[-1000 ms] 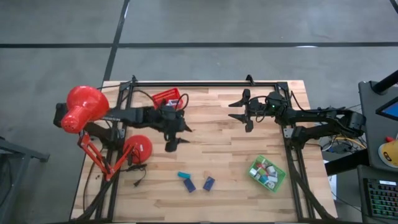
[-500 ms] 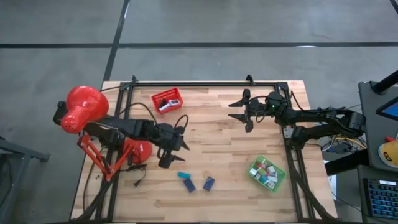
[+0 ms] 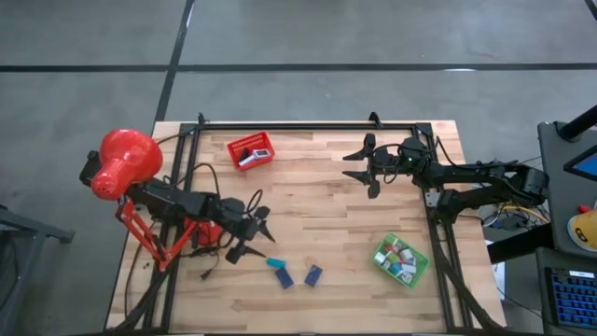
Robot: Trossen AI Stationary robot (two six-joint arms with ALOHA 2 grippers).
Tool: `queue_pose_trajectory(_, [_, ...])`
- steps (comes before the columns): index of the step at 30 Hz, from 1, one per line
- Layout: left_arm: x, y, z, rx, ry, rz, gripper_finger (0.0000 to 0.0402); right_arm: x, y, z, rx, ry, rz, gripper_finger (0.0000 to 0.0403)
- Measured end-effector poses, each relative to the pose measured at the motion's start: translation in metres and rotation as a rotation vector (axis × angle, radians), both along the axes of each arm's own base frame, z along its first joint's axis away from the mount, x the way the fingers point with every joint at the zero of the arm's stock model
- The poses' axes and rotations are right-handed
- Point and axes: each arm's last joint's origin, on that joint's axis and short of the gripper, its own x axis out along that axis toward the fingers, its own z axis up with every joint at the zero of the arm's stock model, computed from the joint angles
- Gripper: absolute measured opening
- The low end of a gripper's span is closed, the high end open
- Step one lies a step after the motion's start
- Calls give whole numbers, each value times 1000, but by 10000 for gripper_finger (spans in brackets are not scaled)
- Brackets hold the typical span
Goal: Pick & Place Office items
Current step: Put the light blue digital clock into the red bin
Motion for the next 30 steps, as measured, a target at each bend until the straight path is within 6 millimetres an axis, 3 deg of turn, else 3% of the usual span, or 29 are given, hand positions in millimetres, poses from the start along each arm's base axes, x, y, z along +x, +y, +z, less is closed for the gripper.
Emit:
queue_pose_trajectory(10, [4, -3, 4, -24, -14, -82, 255, 0, 0, 0, 0, 0, 0, 203])
queue_pose_trajectory(15, [20, -7, -1, 21, -16, -138, 255, 0, 0, 0, 0, 0, 1, 203])
queue_pose_trajectory(21, [42, -11, -21, 58, 35, -192, 255, 0, 0, 0, 0, 0, 0, 203])
queue_pose_trajectory(30, [52, -16, -24, 31, 21, -303, 255, 0, 0, 0, 0, 0, 0, 203])
